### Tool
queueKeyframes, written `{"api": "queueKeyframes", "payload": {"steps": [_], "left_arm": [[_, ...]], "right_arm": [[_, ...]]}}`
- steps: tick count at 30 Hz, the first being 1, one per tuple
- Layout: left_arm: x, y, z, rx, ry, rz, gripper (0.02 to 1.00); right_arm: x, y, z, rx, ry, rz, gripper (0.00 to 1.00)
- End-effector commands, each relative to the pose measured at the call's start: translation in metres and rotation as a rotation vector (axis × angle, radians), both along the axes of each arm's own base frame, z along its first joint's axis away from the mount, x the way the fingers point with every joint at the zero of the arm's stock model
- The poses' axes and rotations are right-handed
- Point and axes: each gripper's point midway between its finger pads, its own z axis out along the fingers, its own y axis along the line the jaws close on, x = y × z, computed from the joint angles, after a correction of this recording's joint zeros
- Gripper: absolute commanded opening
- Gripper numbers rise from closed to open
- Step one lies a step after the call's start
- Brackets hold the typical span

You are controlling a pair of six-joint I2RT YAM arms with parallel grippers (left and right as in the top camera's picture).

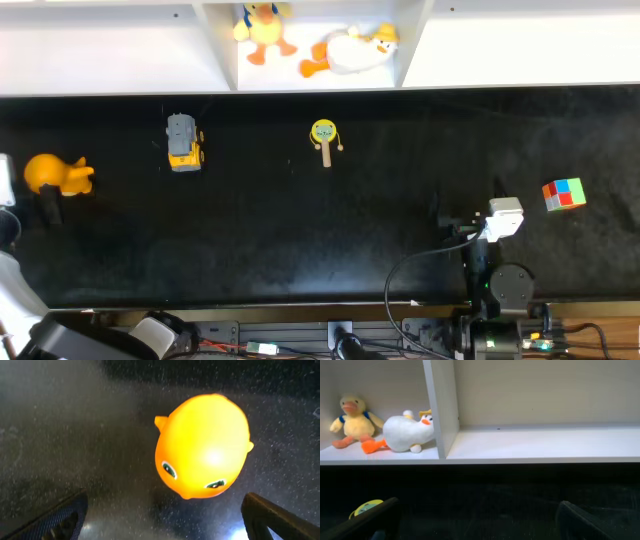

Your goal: Store Toys

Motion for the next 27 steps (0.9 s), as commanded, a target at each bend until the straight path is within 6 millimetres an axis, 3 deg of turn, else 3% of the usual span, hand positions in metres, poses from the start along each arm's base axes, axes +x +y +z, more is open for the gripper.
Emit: {"api": "queueKeyframes", "payload": {"steps": [1, 17, 27], "left_arm": [[0.011, 0.003, 0.006, -0.012, -0.046, -0.039, 0.998], [0.038, -0.002, 0.006, 0.012, -0.096, -0.116, 0.996], [0.040, -0.005, -0.010, -0.041, -0.070, -0.109, 0.996]], "right_arm": [[0.000, 0.000, -0.004, -0.003, 0.003, 0.002, 0.996], [0.000, 0.000, -0.004, -0.003, 0.003, 0.002, 0.996], [0.000, 0.000, -0.004, -0.003, 0.003, 0.002, 0.998]]}}
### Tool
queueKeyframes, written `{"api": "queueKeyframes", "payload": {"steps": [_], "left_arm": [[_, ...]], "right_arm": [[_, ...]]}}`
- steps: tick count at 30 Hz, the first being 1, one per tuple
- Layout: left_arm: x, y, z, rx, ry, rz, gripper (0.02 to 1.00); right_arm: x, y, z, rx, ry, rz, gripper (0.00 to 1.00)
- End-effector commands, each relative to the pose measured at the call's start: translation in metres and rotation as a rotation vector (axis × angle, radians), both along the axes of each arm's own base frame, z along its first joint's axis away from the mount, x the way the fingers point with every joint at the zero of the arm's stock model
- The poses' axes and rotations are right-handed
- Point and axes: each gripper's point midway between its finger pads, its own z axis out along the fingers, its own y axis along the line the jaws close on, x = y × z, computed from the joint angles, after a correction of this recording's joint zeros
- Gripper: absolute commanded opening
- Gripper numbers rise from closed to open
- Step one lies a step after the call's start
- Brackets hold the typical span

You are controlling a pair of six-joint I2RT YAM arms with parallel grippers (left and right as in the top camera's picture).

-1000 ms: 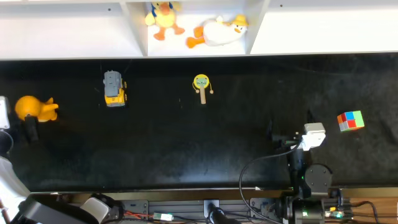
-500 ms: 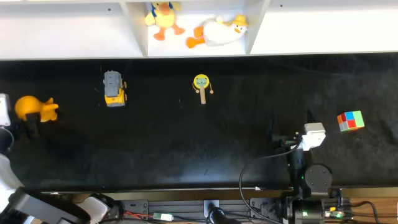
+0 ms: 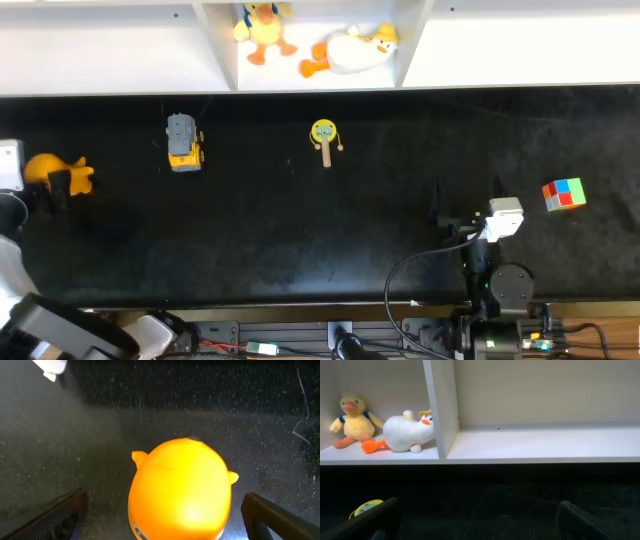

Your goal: Store Toys

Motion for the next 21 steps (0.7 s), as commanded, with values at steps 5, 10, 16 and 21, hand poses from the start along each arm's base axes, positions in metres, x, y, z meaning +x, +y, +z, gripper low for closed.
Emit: {"api": "queueKeyframes", "payload": {"steps": [5, 10, 16, 21], "left_arm": [[0.0031, -0.0012, 0.0005, -0.030, 0.001, -0.007, 0.991], [0.0027, -0.0017, -0.0007, -0.034, 0.005, -0.006, 0.840], [0.0019, -0.0022, -0.0015, -0.037, 0.009, -0.005, 0.632], [0.0015, -0.0029, -0.0019, -0.041, 0.011, -0.005, 0.384]], "right_arm": [[0.0003, 0.0001, -0.0043, -0.003, 0.003, 0.002, 0.996], [0.0003, 0.0001, -0.0043, -0.003, 0.003, 0.002, 0.996], [0.0003, 0.0001, -0.0043, -0.003, 0.003, 0.002, 0.996], [0.0003, 0.0001, -0.0043, -0.003, 0.003, 0.002, 0.996]]}}
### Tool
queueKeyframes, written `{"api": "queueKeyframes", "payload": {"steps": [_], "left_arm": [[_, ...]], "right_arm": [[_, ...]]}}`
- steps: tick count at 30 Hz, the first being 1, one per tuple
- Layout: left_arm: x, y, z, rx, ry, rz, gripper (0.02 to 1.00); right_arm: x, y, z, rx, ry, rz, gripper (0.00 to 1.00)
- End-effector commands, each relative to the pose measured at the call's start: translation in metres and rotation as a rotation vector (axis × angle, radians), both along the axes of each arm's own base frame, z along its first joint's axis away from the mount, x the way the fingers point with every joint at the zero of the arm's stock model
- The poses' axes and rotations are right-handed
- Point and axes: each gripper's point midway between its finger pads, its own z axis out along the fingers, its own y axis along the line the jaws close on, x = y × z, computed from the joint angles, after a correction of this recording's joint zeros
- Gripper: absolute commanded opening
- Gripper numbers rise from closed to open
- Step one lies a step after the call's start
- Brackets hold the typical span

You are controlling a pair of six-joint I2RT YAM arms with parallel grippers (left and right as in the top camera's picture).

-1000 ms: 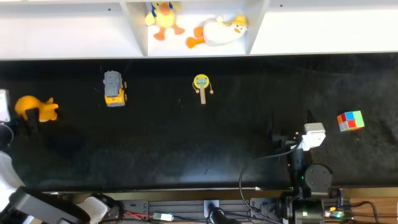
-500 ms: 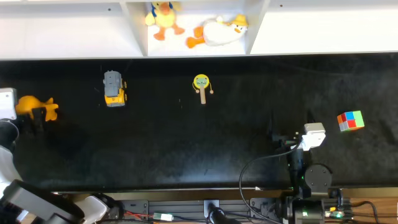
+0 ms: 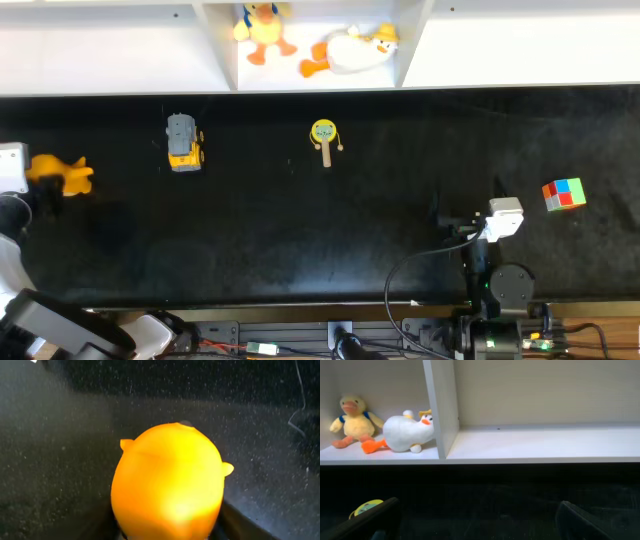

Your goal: Store Toys

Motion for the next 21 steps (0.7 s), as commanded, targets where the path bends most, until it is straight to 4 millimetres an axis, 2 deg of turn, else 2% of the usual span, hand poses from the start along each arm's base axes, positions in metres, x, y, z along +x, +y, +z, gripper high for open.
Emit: {"api": "queueKeyframes", "payload": {"steps": [1, 7, 9, 16, 21], "left_arm": [[0.006, 0.003, 0.008, 0.007, -0.019, -0.011, 0.345], [0.005, 0.001, 0.010, -0.003, -0.024, -0.003, 0.163], [0.005, 0.001, 0.012, -0.013, -0.031, 0.013, 0.134], [0.014, -0.008, 0.029, -0.072, -0.101, 0.032, 0.121], [0.032, -0.012, 0.052, -0.089, -0.147, 0.044, 0.093]], "right_arm": [[0.000, 0.000, -0.004, -0.003, 0.003, 0.002, 0.996], [0.000, 0.000, -0.004, -0.003, 0.003, 0.002, 0.996], [0.000, 0.000, -0.004, -0.003, 0.003, 0.002, 0.993], [0.000, 0.000, -0.004, -0.003, 0.003, 0.002, 0.996], [0.000, 0.000, -0.004, -0.003, 0.003, 0.002, 0.996]]}}
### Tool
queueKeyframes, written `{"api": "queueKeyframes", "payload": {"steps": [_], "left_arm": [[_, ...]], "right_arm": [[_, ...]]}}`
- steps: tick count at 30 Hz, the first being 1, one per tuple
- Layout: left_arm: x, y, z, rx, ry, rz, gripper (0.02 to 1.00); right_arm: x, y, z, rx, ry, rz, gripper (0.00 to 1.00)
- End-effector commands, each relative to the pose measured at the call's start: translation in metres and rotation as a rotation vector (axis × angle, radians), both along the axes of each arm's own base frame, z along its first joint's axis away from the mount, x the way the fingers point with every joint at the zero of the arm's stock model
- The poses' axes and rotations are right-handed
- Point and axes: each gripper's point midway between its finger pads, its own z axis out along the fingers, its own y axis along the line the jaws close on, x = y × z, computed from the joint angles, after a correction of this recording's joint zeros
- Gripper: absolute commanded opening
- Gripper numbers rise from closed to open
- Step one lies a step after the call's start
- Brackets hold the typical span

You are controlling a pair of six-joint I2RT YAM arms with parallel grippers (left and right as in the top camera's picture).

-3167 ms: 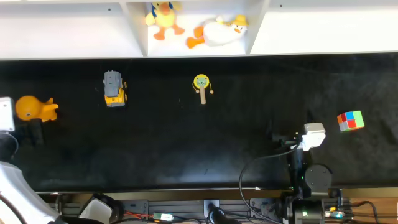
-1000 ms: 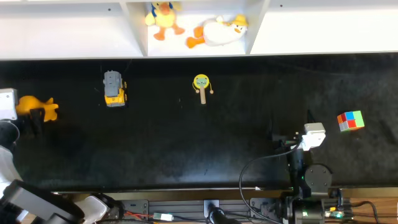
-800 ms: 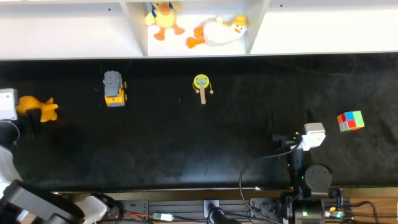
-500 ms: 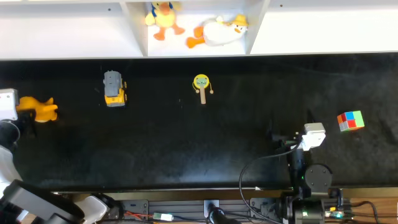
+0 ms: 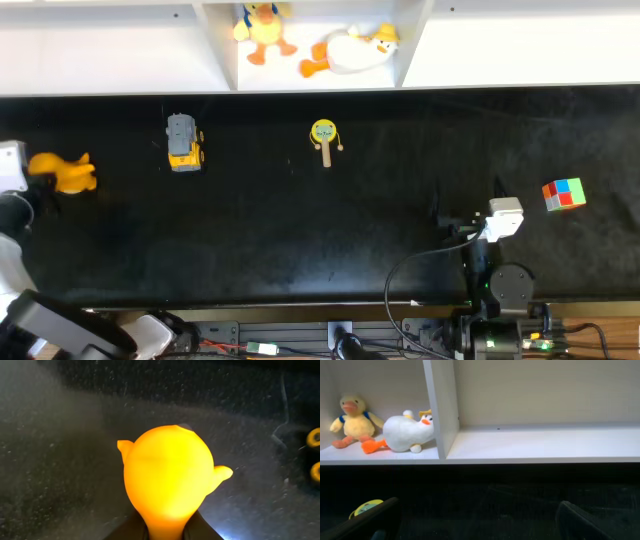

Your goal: Store Toys

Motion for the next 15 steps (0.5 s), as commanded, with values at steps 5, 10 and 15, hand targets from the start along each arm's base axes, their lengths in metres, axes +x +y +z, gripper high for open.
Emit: {"api": "queueKeyframes", "payload": {"steps": [5, 10, 15], "left_arm": [[0.052, -0.006, 0.080, 0.033, -0.177, 0.004, 0.088], [0.074, -0.011, 0.109, 0.043, -0.245, 0.025, 0.086], [0.091, -0.010, 0.130, 0.042, -0.328, 0.069, 0.088]], "right_arm": [[0.000, 0.000, -0.004, -0.003, 0.003, 0.001, 0.996], [0.000, 0.000, -0.004, -0.003, 0.003, 0.001, 0.996], [0.000, 0.000, -0.004, -0.003, 0.003, 0.001, 0.996]]}}
